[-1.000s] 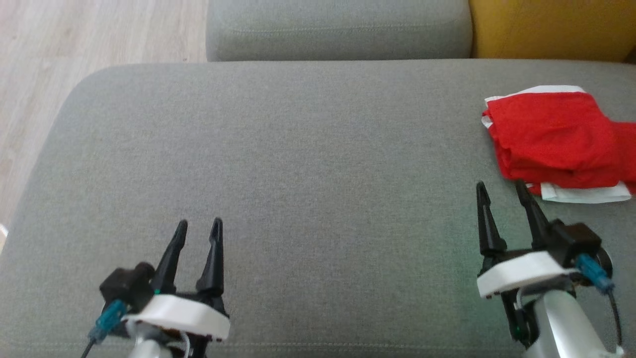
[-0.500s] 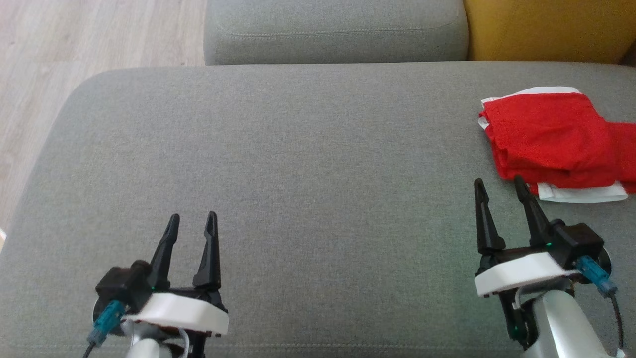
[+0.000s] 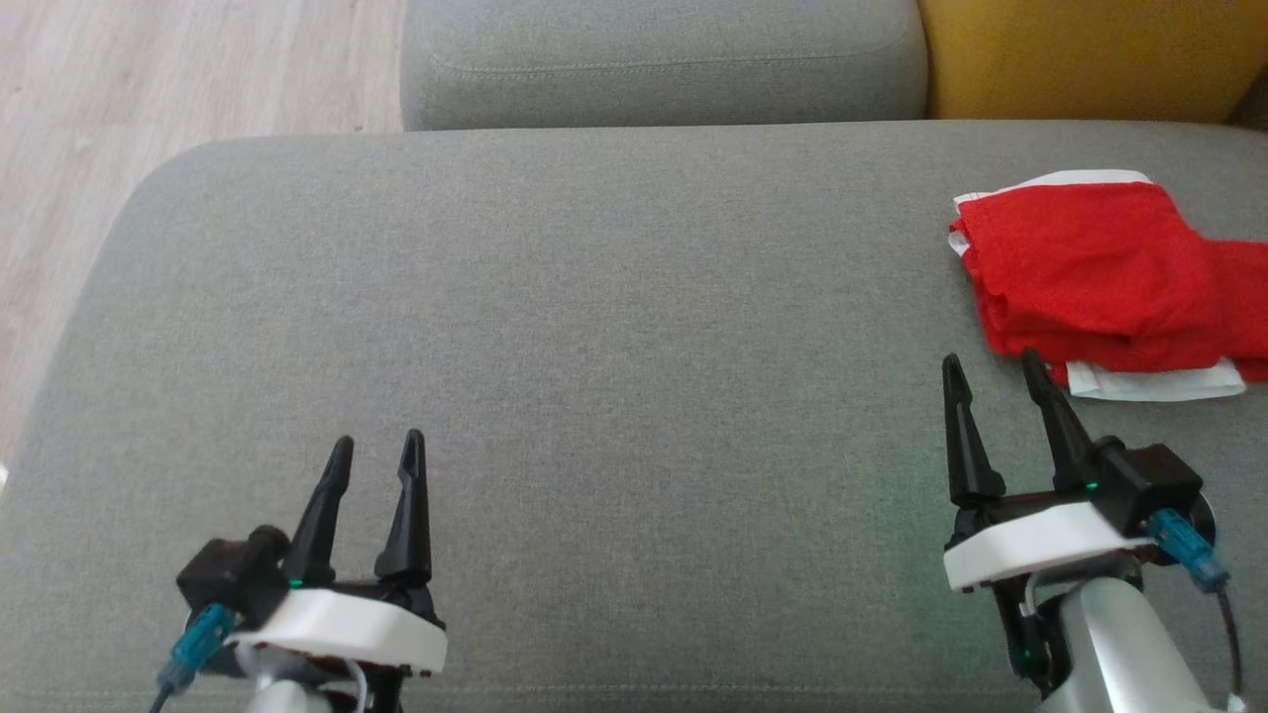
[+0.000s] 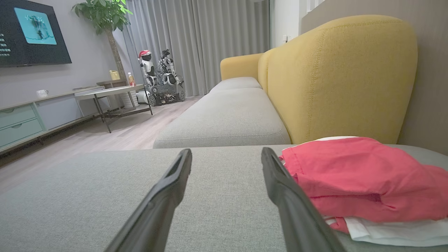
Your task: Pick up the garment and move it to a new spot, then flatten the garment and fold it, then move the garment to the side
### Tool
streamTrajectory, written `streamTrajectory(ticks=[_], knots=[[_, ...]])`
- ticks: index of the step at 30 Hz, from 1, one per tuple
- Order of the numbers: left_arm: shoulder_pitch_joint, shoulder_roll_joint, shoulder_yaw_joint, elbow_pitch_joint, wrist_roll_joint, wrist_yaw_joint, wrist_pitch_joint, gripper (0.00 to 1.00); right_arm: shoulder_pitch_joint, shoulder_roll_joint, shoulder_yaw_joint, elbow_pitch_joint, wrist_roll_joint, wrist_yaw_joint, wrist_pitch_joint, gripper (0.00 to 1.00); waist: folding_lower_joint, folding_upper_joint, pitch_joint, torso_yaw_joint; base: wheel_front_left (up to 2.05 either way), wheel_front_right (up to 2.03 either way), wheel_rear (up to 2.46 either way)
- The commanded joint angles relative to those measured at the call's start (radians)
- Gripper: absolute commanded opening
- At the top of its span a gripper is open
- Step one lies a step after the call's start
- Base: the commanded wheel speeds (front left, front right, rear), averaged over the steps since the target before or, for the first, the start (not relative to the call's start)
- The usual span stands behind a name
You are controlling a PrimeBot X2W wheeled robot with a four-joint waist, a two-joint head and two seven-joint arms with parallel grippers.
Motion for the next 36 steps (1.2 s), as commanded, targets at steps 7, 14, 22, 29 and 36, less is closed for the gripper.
streamTrajectory(ticks=[7,14,22,29,36], knots=[[-0.021,0.005,0.051,-0.023,-0.047,0.0,-0.005,1.0,-0.012,0.003,0.019,-0.028,0.004,-0.001,-0.014,1.0,0.0001,0.0,-0.001,-0.003,0.0,0.0,0.0],[0.01,-0.003,0.018,0.058,-0.076,-0.001,0.007,0.0,0.012,0.001,-0.004,0.048,0.03,0.0,0.011,0.0,0.0001,0.0,-0.001,-0.005,0.0,0.0,0.0],[0.0,0.001,0.031,0.063,-0.158,-0.006,0.028,0.0,0.014,0.001,-0.014,0.039,0.125,0.0,0.033,0.0,0.0001,0.0,-0.001,-0.008,0.0,0.0,0.0],[-0.01,0.004,0.043,0.067,-0.228,-0.011,0.047,0.0,0.015,0.001,-0.023,0.031,0.207,0.0,0.053,0.0,0.0001,0.0,-0.001,-0.01,0.0,0.0,0.0],[-0.018,0.006,0.054,0.069,-0.288,-0.015,0.063,0.0,0.015,0.001,-0.031,0.025,0.278,0.0,0.07,0.0,0.0001,0.0,-0.002,-0.013,0.0,0.0,0.0]])
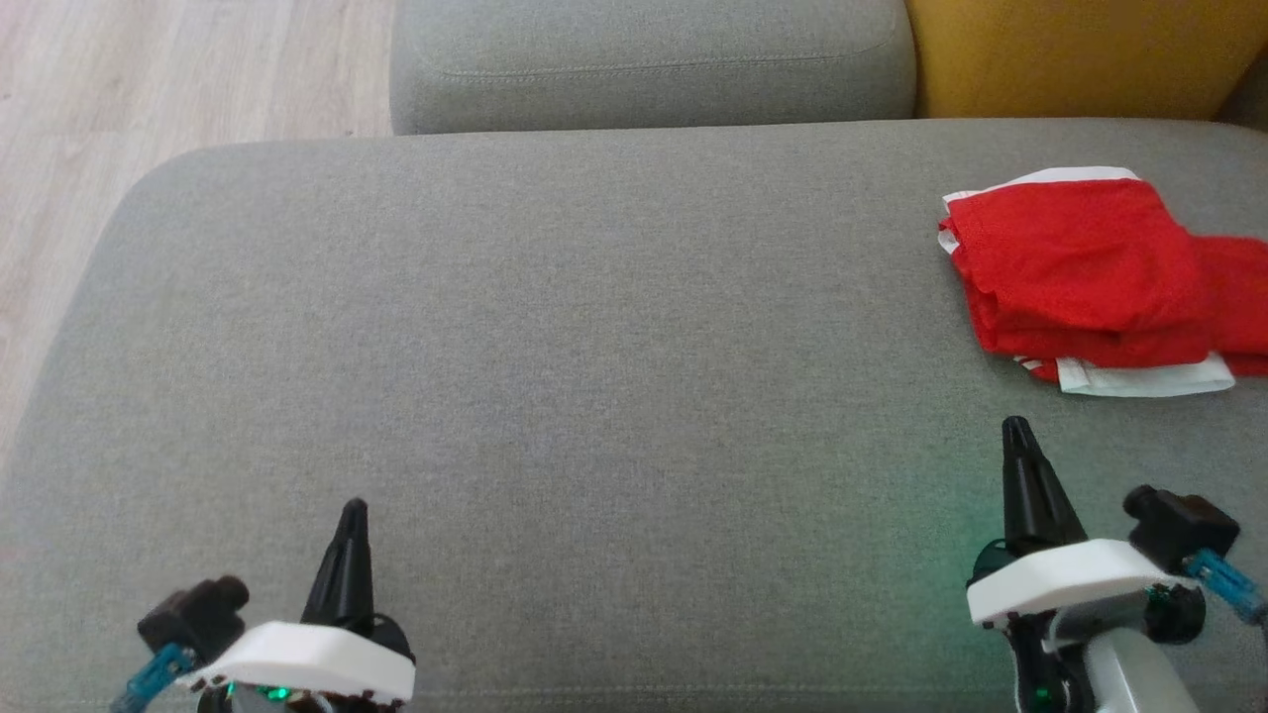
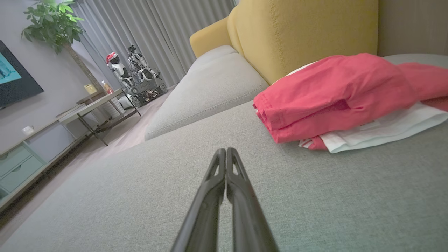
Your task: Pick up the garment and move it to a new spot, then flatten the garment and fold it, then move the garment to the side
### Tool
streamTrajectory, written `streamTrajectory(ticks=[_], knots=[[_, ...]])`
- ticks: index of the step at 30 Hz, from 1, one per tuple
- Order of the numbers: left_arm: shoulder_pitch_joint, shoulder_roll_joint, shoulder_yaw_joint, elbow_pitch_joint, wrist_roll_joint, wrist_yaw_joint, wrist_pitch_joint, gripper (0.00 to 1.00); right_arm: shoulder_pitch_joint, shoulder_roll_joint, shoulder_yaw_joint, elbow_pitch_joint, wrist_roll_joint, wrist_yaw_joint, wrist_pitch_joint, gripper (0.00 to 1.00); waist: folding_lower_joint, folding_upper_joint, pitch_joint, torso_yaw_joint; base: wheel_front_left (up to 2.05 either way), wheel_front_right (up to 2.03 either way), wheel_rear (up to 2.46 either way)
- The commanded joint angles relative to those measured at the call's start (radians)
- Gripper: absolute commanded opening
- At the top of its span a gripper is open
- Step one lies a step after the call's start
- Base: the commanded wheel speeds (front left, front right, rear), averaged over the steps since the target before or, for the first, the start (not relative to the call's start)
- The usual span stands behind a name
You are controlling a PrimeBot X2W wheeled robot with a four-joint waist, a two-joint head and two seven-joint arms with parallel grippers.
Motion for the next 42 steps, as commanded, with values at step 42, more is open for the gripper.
streamTrajectory(ticks=[42], knots=[[-0.107,0.017,0.099,-0.013,-0.427,-0.036,0.118,0.0,-0.04,-0.002,-0.059,-0.079,0.511,0.0,0.126,0.0,0.0,0.0,-0.001,-0.016,0.0,0.0,0.0]])
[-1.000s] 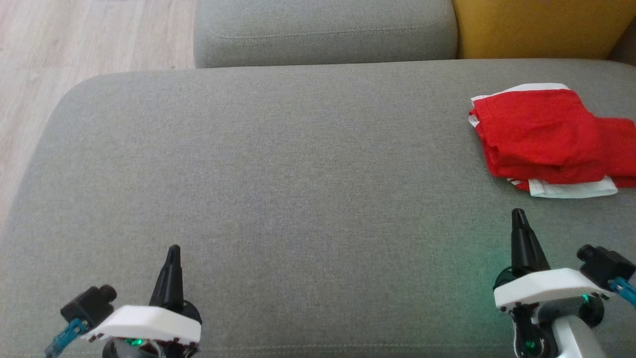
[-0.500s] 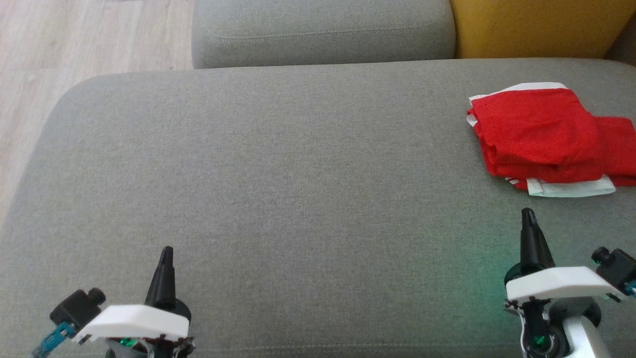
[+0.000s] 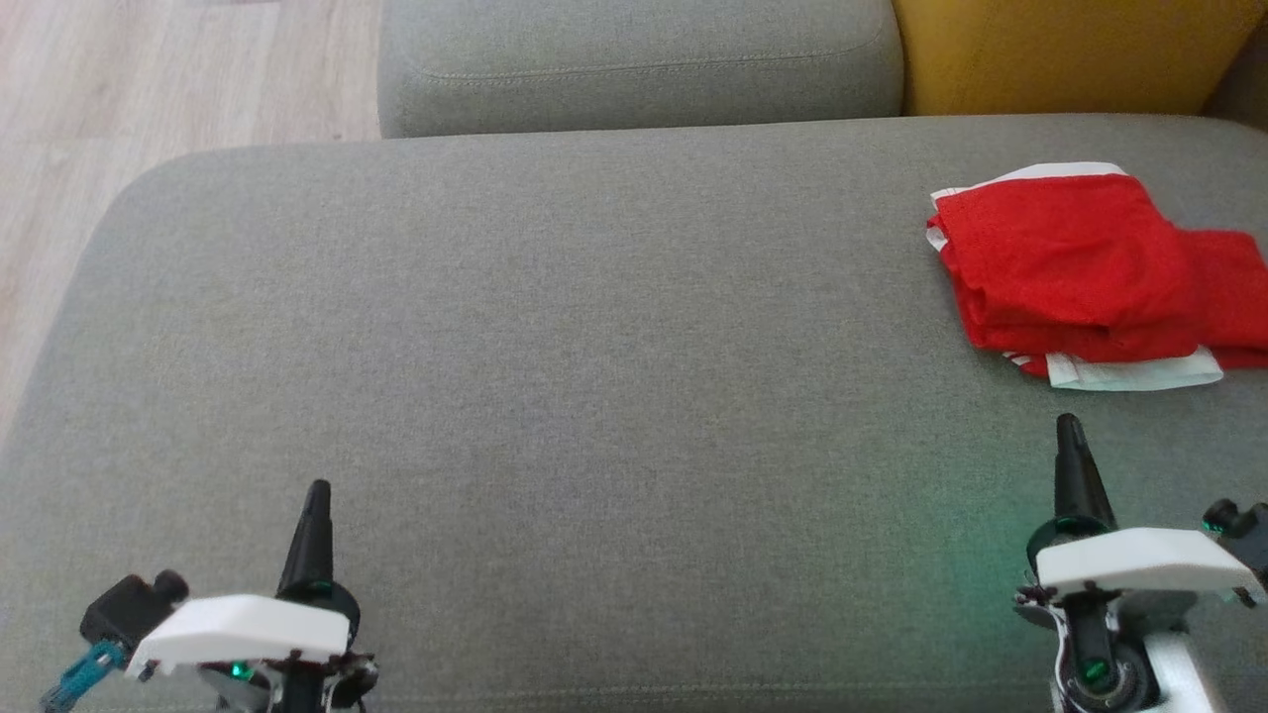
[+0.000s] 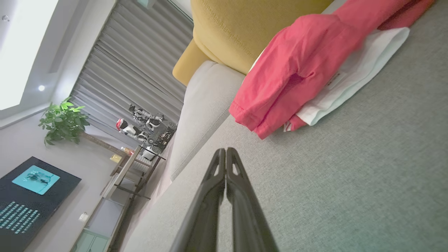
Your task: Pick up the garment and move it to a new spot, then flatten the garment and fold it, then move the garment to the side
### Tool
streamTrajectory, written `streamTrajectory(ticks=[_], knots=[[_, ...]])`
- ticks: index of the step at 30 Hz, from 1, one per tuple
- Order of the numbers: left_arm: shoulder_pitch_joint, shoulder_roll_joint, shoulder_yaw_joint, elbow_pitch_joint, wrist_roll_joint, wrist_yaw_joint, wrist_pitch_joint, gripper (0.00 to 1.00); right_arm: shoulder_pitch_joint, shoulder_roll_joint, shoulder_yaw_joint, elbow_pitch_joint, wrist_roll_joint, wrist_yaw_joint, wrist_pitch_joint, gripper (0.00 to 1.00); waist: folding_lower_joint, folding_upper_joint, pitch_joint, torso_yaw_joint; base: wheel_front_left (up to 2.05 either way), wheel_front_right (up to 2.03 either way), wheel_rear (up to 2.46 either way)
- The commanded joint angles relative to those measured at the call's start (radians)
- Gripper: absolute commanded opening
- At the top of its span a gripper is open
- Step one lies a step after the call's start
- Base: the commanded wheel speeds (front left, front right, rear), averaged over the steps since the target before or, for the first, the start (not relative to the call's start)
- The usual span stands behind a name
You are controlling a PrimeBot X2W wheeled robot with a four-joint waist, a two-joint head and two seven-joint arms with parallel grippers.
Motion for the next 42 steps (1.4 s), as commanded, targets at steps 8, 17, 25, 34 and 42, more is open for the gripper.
streamTrajectory(ticks=[8,17,25,34,42], knots=[[-0.07,0.015,0.041,-0.027,-0.094,-0.015,0.027,0.0,-0.039,-0.003,-0.005,-0.045,0.114,-0.001,0.027,0.0,0.0,0.0,0.0,-0.003,0.0,0.0,0.0],[-0.081,0.016,0.06,-0.023,-0.181,-0.021,0.053,0.0,-0.039,-0.003,-0.017,-0.054,0.219,-0.001,0.053,0.0,0.0,0.0,0.0,-0.007,0.0,0.0,0.0],[-0.091,0.016,0.077,-0.02,-0.258,-0.027,0.077,0.0,-0.038,-0.003,-0.028,-0.062,0.313,-0.001,0.076,0.0,0.0,0.0,-0.001,-0.01,0.0,0.0,0.0],[-0.102,0.016,0.096,-0.017,-0.345,-0.033,0.104,0.0,-0.038,-0.002,-0.04,-0.07,0.419,-0.001,0.102,0.0,0.0,0.0,-0.001,-0.013,0.0,0.0,0.0],[-0.112,0.017,0.114,-0.014,-0.422,-0.038,0.128,0.0,-0.037,-0.002,-0.051,-0.078,0.513,-0.001,0.125,0.0,0.0,0.0,-0.001,-0.016,0.0,0.0,0.0]])
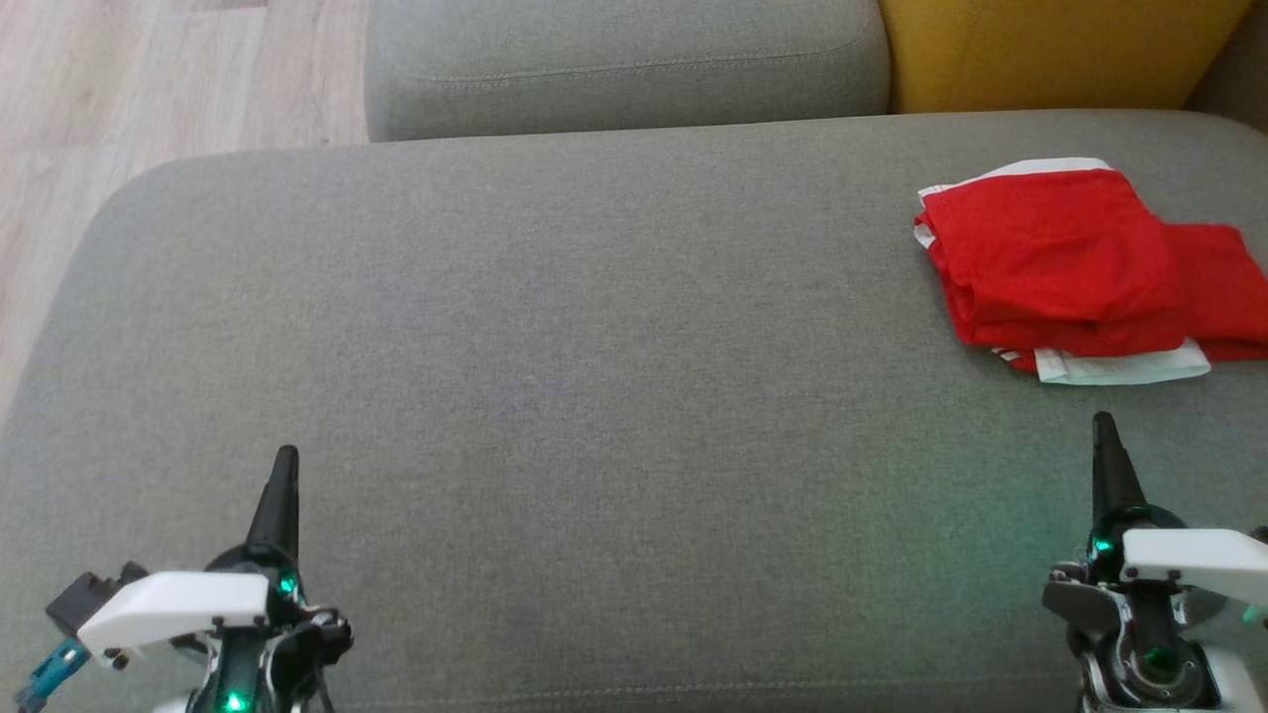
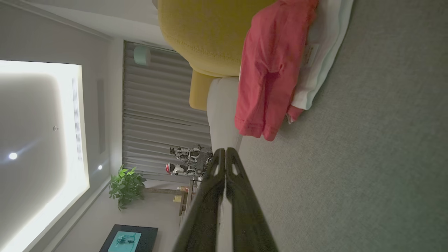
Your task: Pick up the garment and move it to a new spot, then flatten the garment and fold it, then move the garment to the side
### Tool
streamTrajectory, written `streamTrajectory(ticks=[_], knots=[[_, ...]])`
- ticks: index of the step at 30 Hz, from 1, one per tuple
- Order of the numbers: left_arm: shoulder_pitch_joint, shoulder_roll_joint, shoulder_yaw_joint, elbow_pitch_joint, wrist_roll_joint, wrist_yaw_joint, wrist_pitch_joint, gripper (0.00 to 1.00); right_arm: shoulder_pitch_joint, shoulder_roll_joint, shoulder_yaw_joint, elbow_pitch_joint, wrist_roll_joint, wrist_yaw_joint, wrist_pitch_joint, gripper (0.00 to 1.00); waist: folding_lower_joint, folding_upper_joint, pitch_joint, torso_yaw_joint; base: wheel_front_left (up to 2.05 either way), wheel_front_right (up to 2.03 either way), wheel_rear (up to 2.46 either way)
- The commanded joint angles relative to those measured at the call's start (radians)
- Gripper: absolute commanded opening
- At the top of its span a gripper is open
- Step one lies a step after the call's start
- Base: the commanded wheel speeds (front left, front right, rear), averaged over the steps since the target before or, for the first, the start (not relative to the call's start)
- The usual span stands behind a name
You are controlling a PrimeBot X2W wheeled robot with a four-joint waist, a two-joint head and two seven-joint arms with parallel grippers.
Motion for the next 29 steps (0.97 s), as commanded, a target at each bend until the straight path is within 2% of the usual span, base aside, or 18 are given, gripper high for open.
streamTrajectory(ticks=[1,18,29], knots=[[-0.057,0.016,0.041,-0.027,-0.027,-0.011,0.013,0.0,-0.037,-0.003,0.013,-0.043,0.034,-0.001,0.01,0.0,0.0,0.0,0.0,0.0,0.0,0.0,0.0],[-0.079,0.016,0.078,-0.02,-0.191,-0.023,0.064,0.0,-0.037,-0.003,-0.01,-0.059,0.234,-0.001,0.059,0.0,0.0,0.0,0.0,-0.007,0.0,0.0,0.0],[-0.079,0.015,0.082,-0.02,-0.193,-0.023,0.067,0.0,-0.037,-0.003,-0.011,-0.059,0.239,-0.001,0.06,0.0,0.0,0.0,0.0,-0.007,0.0,0.0,0.0]])
